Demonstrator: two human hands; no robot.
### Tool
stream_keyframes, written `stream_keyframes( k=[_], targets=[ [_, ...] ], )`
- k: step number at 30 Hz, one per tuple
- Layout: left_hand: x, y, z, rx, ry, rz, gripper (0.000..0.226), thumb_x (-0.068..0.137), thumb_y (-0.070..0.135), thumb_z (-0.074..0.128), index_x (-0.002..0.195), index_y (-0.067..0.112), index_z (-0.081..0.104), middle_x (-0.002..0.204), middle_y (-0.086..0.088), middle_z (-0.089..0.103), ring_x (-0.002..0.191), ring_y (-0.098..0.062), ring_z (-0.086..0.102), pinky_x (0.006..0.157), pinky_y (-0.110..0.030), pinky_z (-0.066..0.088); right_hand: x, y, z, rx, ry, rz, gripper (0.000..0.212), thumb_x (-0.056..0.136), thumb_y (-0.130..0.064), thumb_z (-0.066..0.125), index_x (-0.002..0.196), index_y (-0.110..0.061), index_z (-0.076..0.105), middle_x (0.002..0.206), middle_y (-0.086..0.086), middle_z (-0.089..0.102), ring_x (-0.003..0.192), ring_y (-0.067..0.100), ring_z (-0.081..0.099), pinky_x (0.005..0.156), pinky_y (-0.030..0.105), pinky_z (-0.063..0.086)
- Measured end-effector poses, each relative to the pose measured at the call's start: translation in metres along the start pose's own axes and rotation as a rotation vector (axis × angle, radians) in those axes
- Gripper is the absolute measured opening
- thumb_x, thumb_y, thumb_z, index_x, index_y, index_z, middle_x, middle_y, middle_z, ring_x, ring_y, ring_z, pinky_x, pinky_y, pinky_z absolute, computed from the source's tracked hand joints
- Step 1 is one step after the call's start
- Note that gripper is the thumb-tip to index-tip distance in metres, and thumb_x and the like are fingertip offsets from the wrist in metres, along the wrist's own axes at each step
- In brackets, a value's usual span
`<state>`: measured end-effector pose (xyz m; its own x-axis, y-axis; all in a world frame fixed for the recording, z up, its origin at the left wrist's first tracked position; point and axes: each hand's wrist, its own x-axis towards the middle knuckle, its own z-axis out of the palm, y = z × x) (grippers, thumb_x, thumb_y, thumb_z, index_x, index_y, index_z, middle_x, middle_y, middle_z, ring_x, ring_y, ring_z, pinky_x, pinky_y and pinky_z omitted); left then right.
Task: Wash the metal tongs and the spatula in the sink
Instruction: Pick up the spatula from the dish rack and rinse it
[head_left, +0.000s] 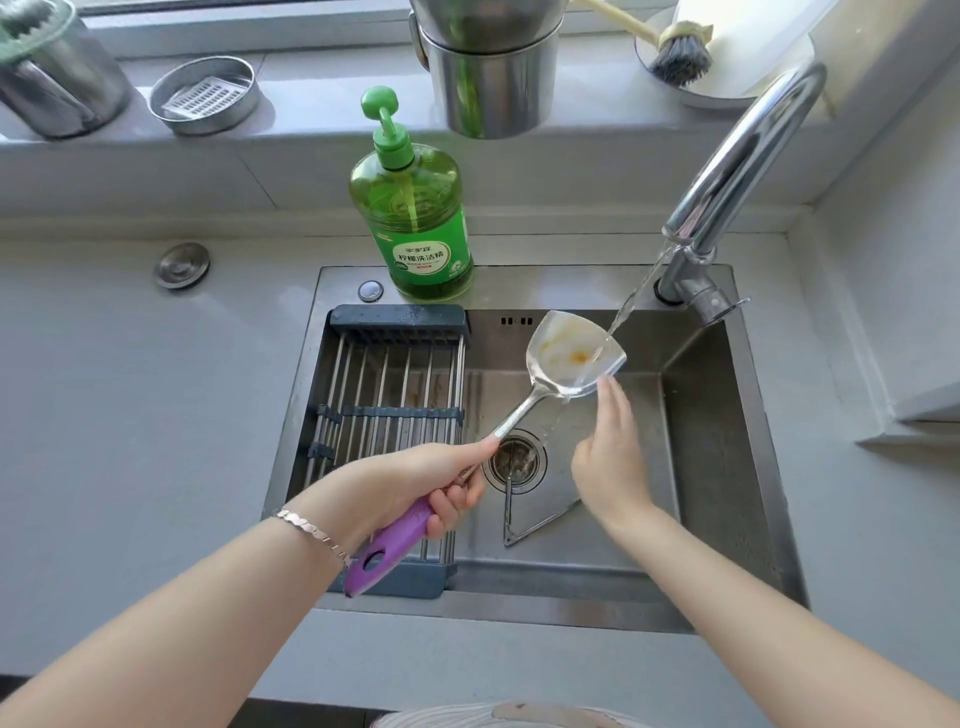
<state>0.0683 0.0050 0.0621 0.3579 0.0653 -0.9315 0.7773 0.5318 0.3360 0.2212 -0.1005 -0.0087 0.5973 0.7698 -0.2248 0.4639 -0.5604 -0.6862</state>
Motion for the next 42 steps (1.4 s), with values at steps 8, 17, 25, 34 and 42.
stream_keyframes(
  k=[8,17,25,34,42],
  targets=[
    [-0.013,0.003,0.002,0.072,-0.079,-0.079,0.059,0.092,0.057,0.039,0.054,0.012,0.043,0.04,0.006,0.034,0.028,-0.003,0.03,0.029,-0.011,0.027,0.018,0.001,0.001,-0.65,-0.062,-0.463,0.074,0.063,0.007,0.055,0.136,0.001,0.043,0.146,0.026,0.032,0.137,0.038,0.03,0.11,0.044,0.021],
    [-0.012,-0.002,0.012,0.136,-0.035,-0.137,0.06,0.091,0.06,0.04,0.054,0.013,0.042,0.038,0.007,0.034,0.027,-0.003,0.029,0.029,-0.011,0.027,0.026,0.009,-0.013,-0.681,-0.331,-0.566,0.073,0.089,-0.018,0.045,0.148,-0.003,0.007,0.157,0.012,0.001,0.146,0.026,0.004,0.115,0.033,-0.006],
    [-0.017,0.001,0.01,0.15,-0.002,-0.123,0.06,0.09,0.06,0.041,0.054,0.013,0.042,0.038,0.007,0.036,0.026,-0.003,0.031,0.029,-0.011,0.027,0.024,0.0,-0.015,-0.652,-0.318,-0.518,0.071,0.095,-0.029,0.038,0.149,-0.007,-0.003,0.157,0.009,-0.012,0.146,0.02,-0.01,0.114,0.026,-0.013],
    [-0.019,0.002,0.008,0.113,0.014,-0.104,0.059,0.091,0.058,0.041,0.053,0.012,0.044,0.038,0.006,0.037,0.026,-0.003,0.033,0.029,-0.011,0.03,0.031,0.022,-0.025,-0.833,-0.356,-0.545,0.063,0.085,-0.035,0.035,0.135,0.002,0.045,0.141,0.018,0.045,0.129,0.028,0.047,0.113,0.031,0.002],
    [-0.017,0.007,0.003,0.16,0.023,-0.132,0.059,0.091,0.059,0.042,0.053,0.012,0.043,0.038,0.006,0.036,0.026,-0.003,0.031,0.03,-0.011,0.028,0.049,0.02,-0.039,-0.224,-0.292,-0.085,0.077,0.091,-0.047,0.047,0.149,-0.009,0.014,0.154,0.012,0.02,0.141,0.024,0.024,0.113,0.034,0.021]
  ],
)
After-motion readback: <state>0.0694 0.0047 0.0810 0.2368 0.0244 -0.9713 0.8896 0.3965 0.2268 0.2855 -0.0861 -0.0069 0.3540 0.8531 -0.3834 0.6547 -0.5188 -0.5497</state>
